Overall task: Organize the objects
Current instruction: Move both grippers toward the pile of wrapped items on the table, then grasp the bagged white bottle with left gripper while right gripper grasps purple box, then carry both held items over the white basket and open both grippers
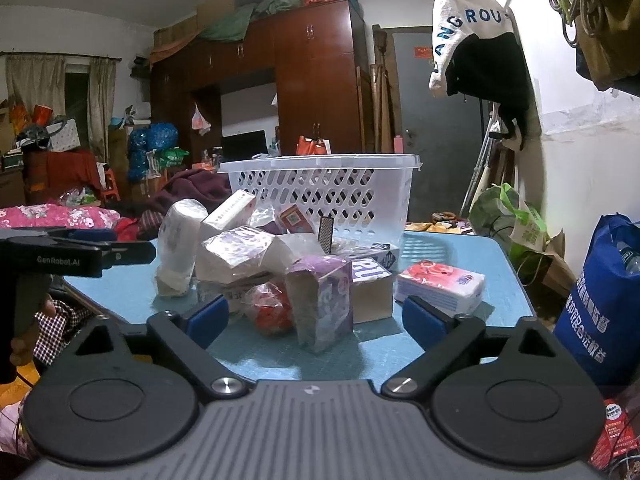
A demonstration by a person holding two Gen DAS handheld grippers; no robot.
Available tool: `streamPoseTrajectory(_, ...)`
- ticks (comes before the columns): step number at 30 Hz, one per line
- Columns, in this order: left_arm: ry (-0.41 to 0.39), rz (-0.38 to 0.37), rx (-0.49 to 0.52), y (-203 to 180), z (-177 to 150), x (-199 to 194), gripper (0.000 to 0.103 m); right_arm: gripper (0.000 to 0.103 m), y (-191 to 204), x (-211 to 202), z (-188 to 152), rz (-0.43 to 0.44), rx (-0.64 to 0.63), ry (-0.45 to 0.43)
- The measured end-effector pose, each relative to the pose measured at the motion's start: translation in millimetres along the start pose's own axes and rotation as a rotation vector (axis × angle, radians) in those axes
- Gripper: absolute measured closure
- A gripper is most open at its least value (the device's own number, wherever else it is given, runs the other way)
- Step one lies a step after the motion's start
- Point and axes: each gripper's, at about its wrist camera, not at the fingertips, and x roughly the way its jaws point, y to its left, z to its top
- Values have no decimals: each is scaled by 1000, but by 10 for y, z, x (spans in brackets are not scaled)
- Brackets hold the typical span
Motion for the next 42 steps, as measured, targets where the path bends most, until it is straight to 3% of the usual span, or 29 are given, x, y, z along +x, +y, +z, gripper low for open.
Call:
streamPoseTrajectory(5,-35,-11,51,3,96,129,8,20,35,100,30,-16,-4,12)
streamPoseTrajectory(12,-5,-34,97,38,146,427,26,28,48,282,39,-25,-9,45)
streamPoseTrajectory(15,8,-47,114,21,125,503,29,40,30,340,31,-18,8,62)
streamPoseTrajectory(20,4,-89,149,-23,116,543,54,60,-5,329,23,-2,37,63)
streamPoseTrajectory(35,-66,-102,82,145,295,467,54,61,-63,107,178,-25,53,-12)
streamPoseTrajectory(42,-126,-114,16,321,744,492,54,61,-133,163,696,-10,40,-79)
